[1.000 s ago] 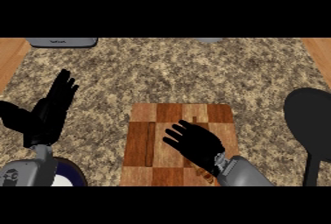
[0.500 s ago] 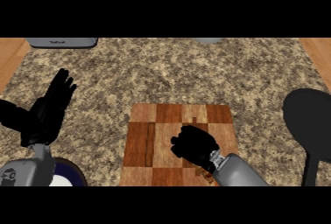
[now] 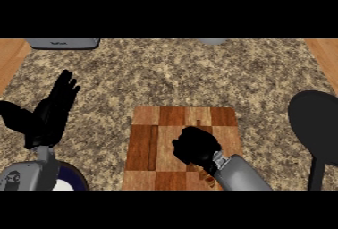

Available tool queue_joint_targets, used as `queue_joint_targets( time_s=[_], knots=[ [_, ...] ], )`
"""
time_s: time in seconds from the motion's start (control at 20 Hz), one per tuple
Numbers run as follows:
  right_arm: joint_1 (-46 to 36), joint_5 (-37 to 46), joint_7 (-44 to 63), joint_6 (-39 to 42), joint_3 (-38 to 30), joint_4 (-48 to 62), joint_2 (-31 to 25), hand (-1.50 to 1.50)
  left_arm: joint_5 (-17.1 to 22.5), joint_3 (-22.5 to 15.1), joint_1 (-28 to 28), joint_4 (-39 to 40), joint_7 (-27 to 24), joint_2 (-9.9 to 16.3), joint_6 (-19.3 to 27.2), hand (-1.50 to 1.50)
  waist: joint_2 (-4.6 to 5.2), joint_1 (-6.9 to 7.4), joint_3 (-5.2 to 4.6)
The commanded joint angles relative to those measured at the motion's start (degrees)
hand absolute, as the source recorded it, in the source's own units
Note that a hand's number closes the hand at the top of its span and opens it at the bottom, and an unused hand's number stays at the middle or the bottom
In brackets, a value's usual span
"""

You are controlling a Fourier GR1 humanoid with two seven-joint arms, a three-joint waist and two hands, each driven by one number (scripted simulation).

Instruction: Pick the croissant from the cutting board and place it in the pan

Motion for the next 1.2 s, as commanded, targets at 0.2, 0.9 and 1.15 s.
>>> queue_joint_targets(
  time_s=[0.2, 0.9, 1.15],
  knots=[
    [2.2, -2.59, 24.01, -2.89, -24.92, 1.27, 3.53, 1.5, 0.27, 2.07, 2.43, -0.68, -0.8, 0.57, 0.66, 0.0, 0.58, -3.6, 0.34],
    [-14.5, 16.69, 72.12, -8.57, -30.87, -9.12, 5.76, 1.5, -1.08, -1.42, 2.58, -2.26, 0.07, -1.43, 0.47, 0.0, 0.26, 0.19, 0.3],
    [-18.88, 15.29, 73.15, -7.21, -34.89, -9.2, 4.4, 1.5, -0.64, 0.79, 1.86, 0.66, -2.34, -0.19, -1.05, 0.0, 0.45, 0.05, 0.33]
  ],
)
